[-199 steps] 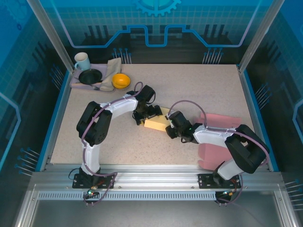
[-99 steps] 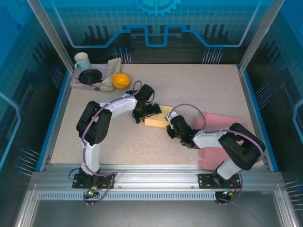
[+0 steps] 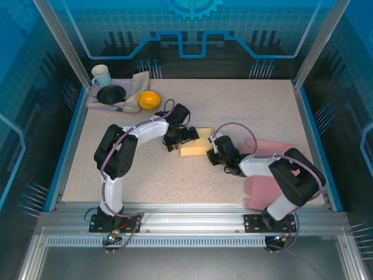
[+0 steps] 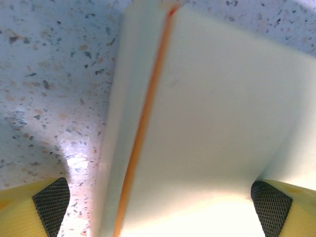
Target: Fold the paper box
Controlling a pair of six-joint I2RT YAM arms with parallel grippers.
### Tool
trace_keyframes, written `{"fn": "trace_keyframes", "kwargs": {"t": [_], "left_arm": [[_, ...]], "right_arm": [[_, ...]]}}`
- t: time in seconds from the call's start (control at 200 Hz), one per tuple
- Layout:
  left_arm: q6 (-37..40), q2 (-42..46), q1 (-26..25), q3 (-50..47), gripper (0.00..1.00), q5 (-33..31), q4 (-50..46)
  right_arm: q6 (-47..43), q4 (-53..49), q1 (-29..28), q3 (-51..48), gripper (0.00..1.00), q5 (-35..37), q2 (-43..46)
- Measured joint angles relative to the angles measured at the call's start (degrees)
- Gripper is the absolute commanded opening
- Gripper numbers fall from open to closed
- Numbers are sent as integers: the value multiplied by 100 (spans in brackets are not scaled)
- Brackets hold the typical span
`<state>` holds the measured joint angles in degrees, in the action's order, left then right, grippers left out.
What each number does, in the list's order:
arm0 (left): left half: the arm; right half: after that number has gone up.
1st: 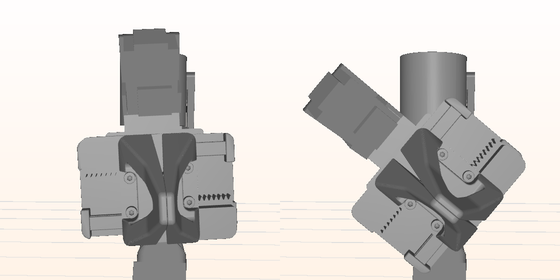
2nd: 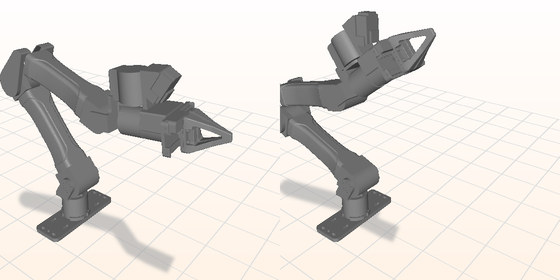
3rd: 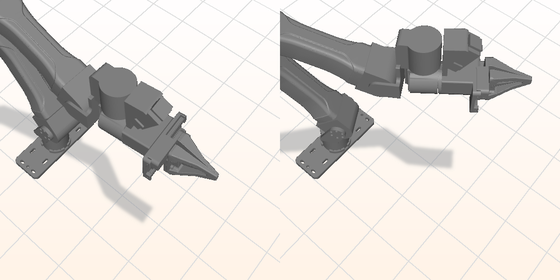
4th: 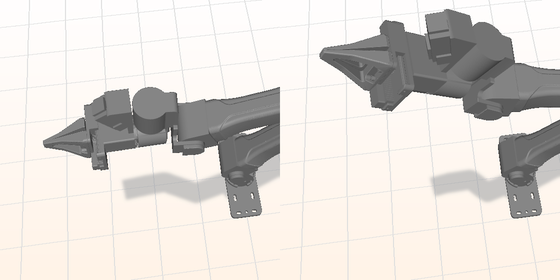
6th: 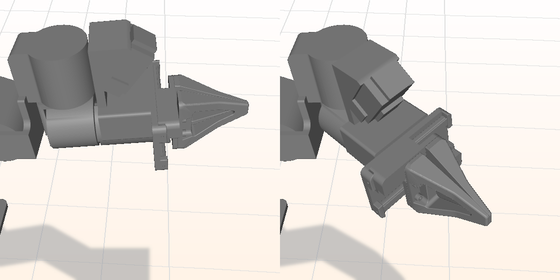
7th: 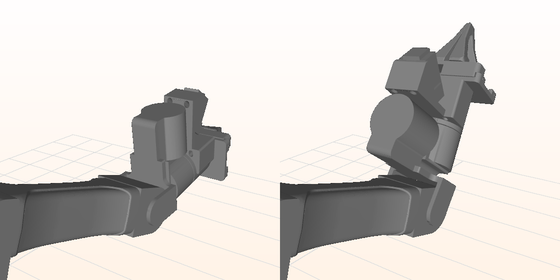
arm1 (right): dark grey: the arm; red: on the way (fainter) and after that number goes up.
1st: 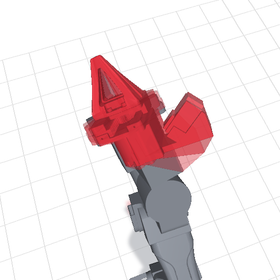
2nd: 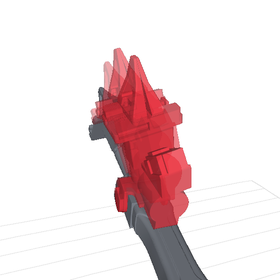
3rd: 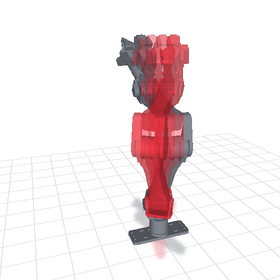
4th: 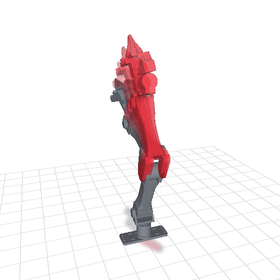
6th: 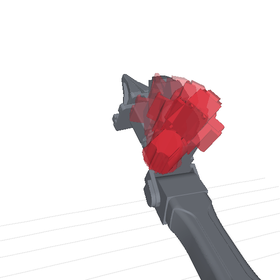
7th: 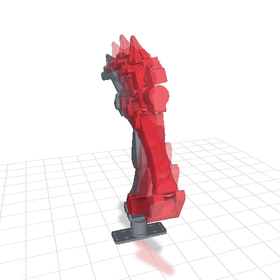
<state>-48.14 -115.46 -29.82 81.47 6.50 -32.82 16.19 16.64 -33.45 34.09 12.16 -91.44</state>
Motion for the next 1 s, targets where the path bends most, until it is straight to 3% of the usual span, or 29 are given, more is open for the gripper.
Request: {"fn": "trace_keyframes", "kwargs": {"t": [0.16,0.65,1.0], "left_arm": [[0,0,-57,-28,99,85,17],[-74,240,-155,-107,99,87,-422],[1082,654,37,645,99,0,-903]], "right_arm": [[385,-142,686,55,27,-452,-197],[1132,-837,1231,697,27,-1534,-485],[1589,-1886,1440,1346,20,-2024,-511]]}}
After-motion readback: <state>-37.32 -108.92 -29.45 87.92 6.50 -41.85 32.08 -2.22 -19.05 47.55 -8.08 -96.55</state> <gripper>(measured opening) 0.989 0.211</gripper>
